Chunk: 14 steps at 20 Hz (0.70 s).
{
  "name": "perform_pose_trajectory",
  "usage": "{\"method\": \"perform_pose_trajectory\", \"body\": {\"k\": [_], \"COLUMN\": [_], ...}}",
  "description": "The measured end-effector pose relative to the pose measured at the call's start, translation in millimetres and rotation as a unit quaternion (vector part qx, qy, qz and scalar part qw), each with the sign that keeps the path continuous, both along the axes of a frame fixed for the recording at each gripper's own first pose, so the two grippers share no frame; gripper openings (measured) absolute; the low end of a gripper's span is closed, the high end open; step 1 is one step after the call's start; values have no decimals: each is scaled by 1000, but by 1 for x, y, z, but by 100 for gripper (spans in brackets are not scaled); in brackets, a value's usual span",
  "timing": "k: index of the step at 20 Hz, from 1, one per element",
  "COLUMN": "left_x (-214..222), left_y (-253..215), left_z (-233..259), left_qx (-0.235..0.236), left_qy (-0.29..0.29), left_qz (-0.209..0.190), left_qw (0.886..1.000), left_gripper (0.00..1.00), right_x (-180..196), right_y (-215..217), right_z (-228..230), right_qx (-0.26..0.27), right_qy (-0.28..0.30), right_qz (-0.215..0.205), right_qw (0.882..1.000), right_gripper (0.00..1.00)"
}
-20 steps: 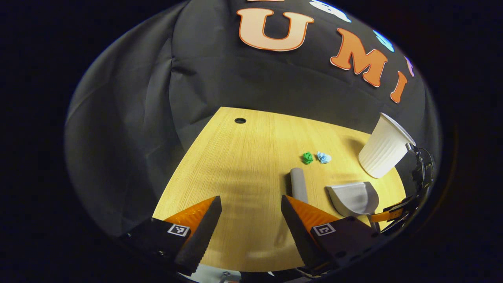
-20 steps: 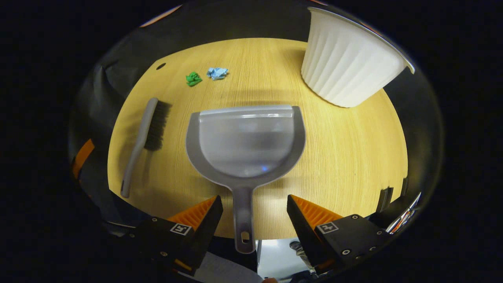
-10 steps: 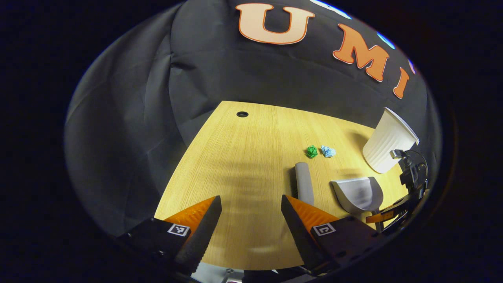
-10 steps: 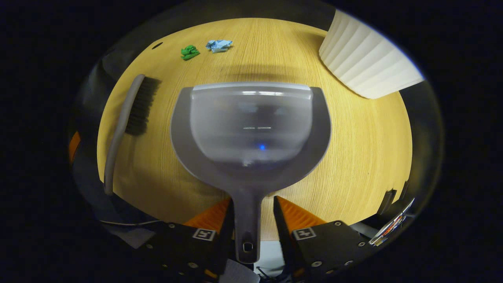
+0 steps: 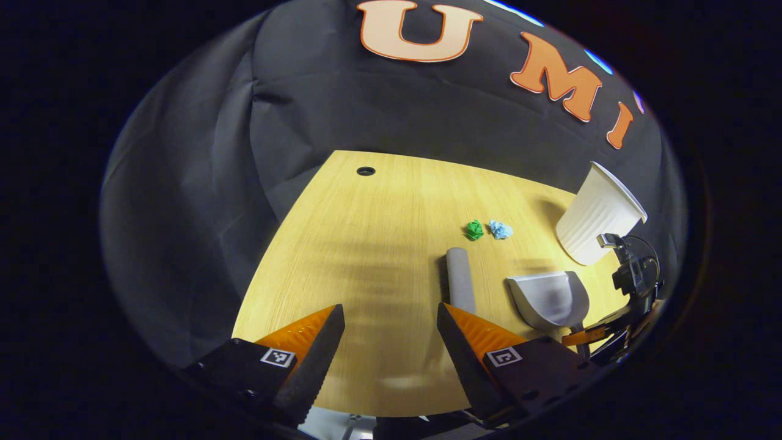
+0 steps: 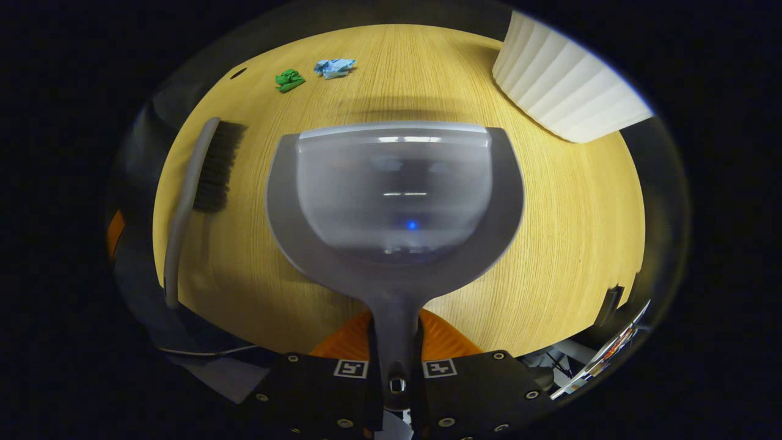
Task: Pick up the small broom and dustpan from the desktop, sweep the trash into the dustpan with the broom, and then empty the trash into the garbage bin.
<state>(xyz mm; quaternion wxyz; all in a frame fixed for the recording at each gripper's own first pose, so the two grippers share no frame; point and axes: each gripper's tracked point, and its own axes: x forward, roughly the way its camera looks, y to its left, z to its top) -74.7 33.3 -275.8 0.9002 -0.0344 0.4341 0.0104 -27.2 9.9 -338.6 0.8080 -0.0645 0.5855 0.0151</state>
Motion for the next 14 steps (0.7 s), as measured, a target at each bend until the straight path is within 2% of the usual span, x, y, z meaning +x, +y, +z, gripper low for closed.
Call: {"method": "perform_pose_trajectory", "body": {"k": [4,6,10,14], "left_x": [9,7,-3,3], "left_y": [-41,-70,-99,-104], "left_z": [-10,-22,-51,-75], "left_qx": [-38,-67,-100,-81], "left_qy": [37,74,158,187], "left_qz": [-42,-66,-64,-79], "left_qw": [998,993,980,976], "left_gripper": [98,98,99,99], "right_x": [-1,-5,-5,-3], "right_y": [-4,-7,-8,-8], "right_z": [0,0,1,1], "right_qx": [7,8,11,17], "right_qy": [-4,0,1,1], "right_qz": [-7,-5,4,7], "right_qw": [1000,1000,1000,1000], "right_gripper": [18,18,18,18]}}
